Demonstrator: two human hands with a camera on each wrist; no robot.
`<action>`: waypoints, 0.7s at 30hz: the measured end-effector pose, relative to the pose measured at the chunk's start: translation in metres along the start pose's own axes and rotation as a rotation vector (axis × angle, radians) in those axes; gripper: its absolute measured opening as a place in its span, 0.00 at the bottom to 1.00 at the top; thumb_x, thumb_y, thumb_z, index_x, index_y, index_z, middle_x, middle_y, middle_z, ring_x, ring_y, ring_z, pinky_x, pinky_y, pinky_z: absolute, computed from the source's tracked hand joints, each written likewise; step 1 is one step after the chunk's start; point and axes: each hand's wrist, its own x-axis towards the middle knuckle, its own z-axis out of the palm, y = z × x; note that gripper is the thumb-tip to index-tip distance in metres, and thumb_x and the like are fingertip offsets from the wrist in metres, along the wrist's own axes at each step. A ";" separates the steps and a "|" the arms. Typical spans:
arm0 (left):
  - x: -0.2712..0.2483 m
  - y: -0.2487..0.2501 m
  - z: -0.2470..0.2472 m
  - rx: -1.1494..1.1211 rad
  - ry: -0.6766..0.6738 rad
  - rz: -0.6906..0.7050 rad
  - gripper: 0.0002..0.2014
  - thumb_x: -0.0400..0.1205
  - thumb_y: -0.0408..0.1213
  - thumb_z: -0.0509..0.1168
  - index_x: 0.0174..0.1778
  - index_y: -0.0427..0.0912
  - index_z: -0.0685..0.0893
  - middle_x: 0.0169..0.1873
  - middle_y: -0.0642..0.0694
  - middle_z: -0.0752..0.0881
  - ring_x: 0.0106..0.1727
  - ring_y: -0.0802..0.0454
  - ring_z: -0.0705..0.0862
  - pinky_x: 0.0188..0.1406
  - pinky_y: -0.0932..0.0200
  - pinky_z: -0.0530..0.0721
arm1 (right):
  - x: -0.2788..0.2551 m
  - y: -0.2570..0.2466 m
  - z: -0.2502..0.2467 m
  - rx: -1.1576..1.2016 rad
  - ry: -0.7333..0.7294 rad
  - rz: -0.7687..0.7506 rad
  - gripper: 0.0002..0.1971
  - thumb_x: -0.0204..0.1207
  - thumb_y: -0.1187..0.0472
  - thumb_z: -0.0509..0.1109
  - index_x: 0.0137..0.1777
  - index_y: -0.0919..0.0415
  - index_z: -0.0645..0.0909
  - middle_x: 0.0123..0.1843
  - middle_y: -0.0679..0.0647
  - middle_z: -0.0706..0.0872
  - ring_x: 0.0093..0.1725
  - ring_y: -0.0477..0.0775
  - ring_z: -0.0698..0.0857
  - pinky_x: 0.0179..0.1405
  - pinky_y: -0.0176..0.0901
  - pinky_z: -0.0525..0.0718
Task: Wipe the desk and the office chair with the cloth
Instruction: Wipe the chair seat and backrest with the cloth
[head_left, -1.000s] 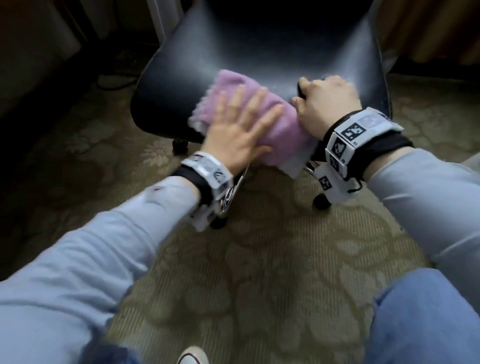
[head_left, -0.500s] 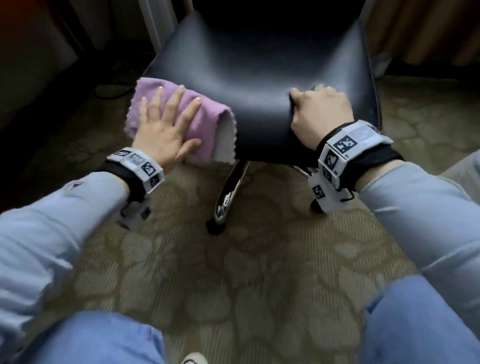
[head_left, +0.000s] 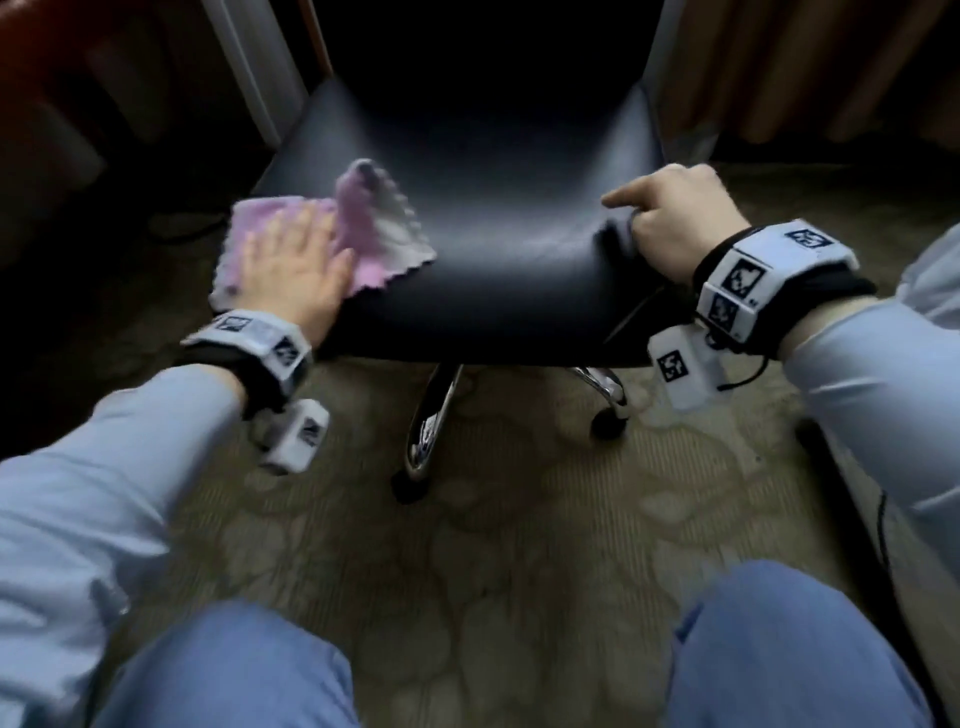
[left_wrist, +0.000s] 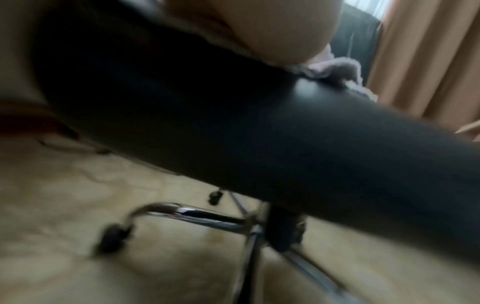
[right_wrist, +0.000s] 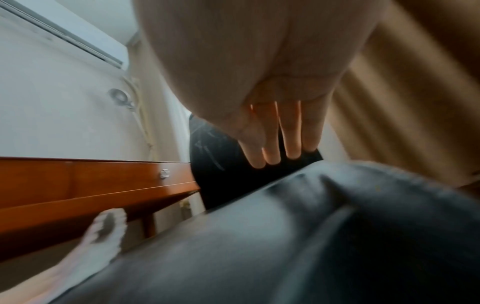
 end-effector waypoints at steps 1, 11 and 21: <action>0.000 -0.012 -0.001 -0.002 -0.032 -0.048 0.29 0.91 0.52 0.46 0.87 0.44 0.57 0.86 0.41 0.58 0.86 0.38 0.56 0.84 0.37 0.50 | 0.004 0.011 -0.004 -0.003 0.010 0.030 0.24 0.76 0.70 0.60 0.69 0.60 0.84 0.71 0.62 0.83 0.74 0.65 0.77 0.78 0.46 0.69; -0.028 0.163 -0.001 -0.037 -0.089 0.248 0.34 0.82 0.61 0.33 0.88 0.60 0.51 0.88 0.54 0.53 0.88 0.44 0.50 0.85 0.39 0.44 | 0.015 0.042 0.021 -0.024 -0.043 0.157 0.23 0.76 0.61 0.65 0.72 0.53 0.81 0.75 0.58 0.80 0.75 0.66 0.76 0.77 0.54 0.73; -0.004 0.126 0.006 -0.116 -0.076 -0.047 0.29 0.89 0.55 0.41 0.88 0.56 0.49 0.88 0.52 0.50 0.88 0.42 0.46 0.84 0.33 0.42 | -0.009 0.030 0.023 -0.005 -0.091 0.169 0.22 0.80 0.54 0.66 0.75 0.49 0.79 0.75 0.53 0.80 0.75 0.64 0.75 0.76 0.51 0.72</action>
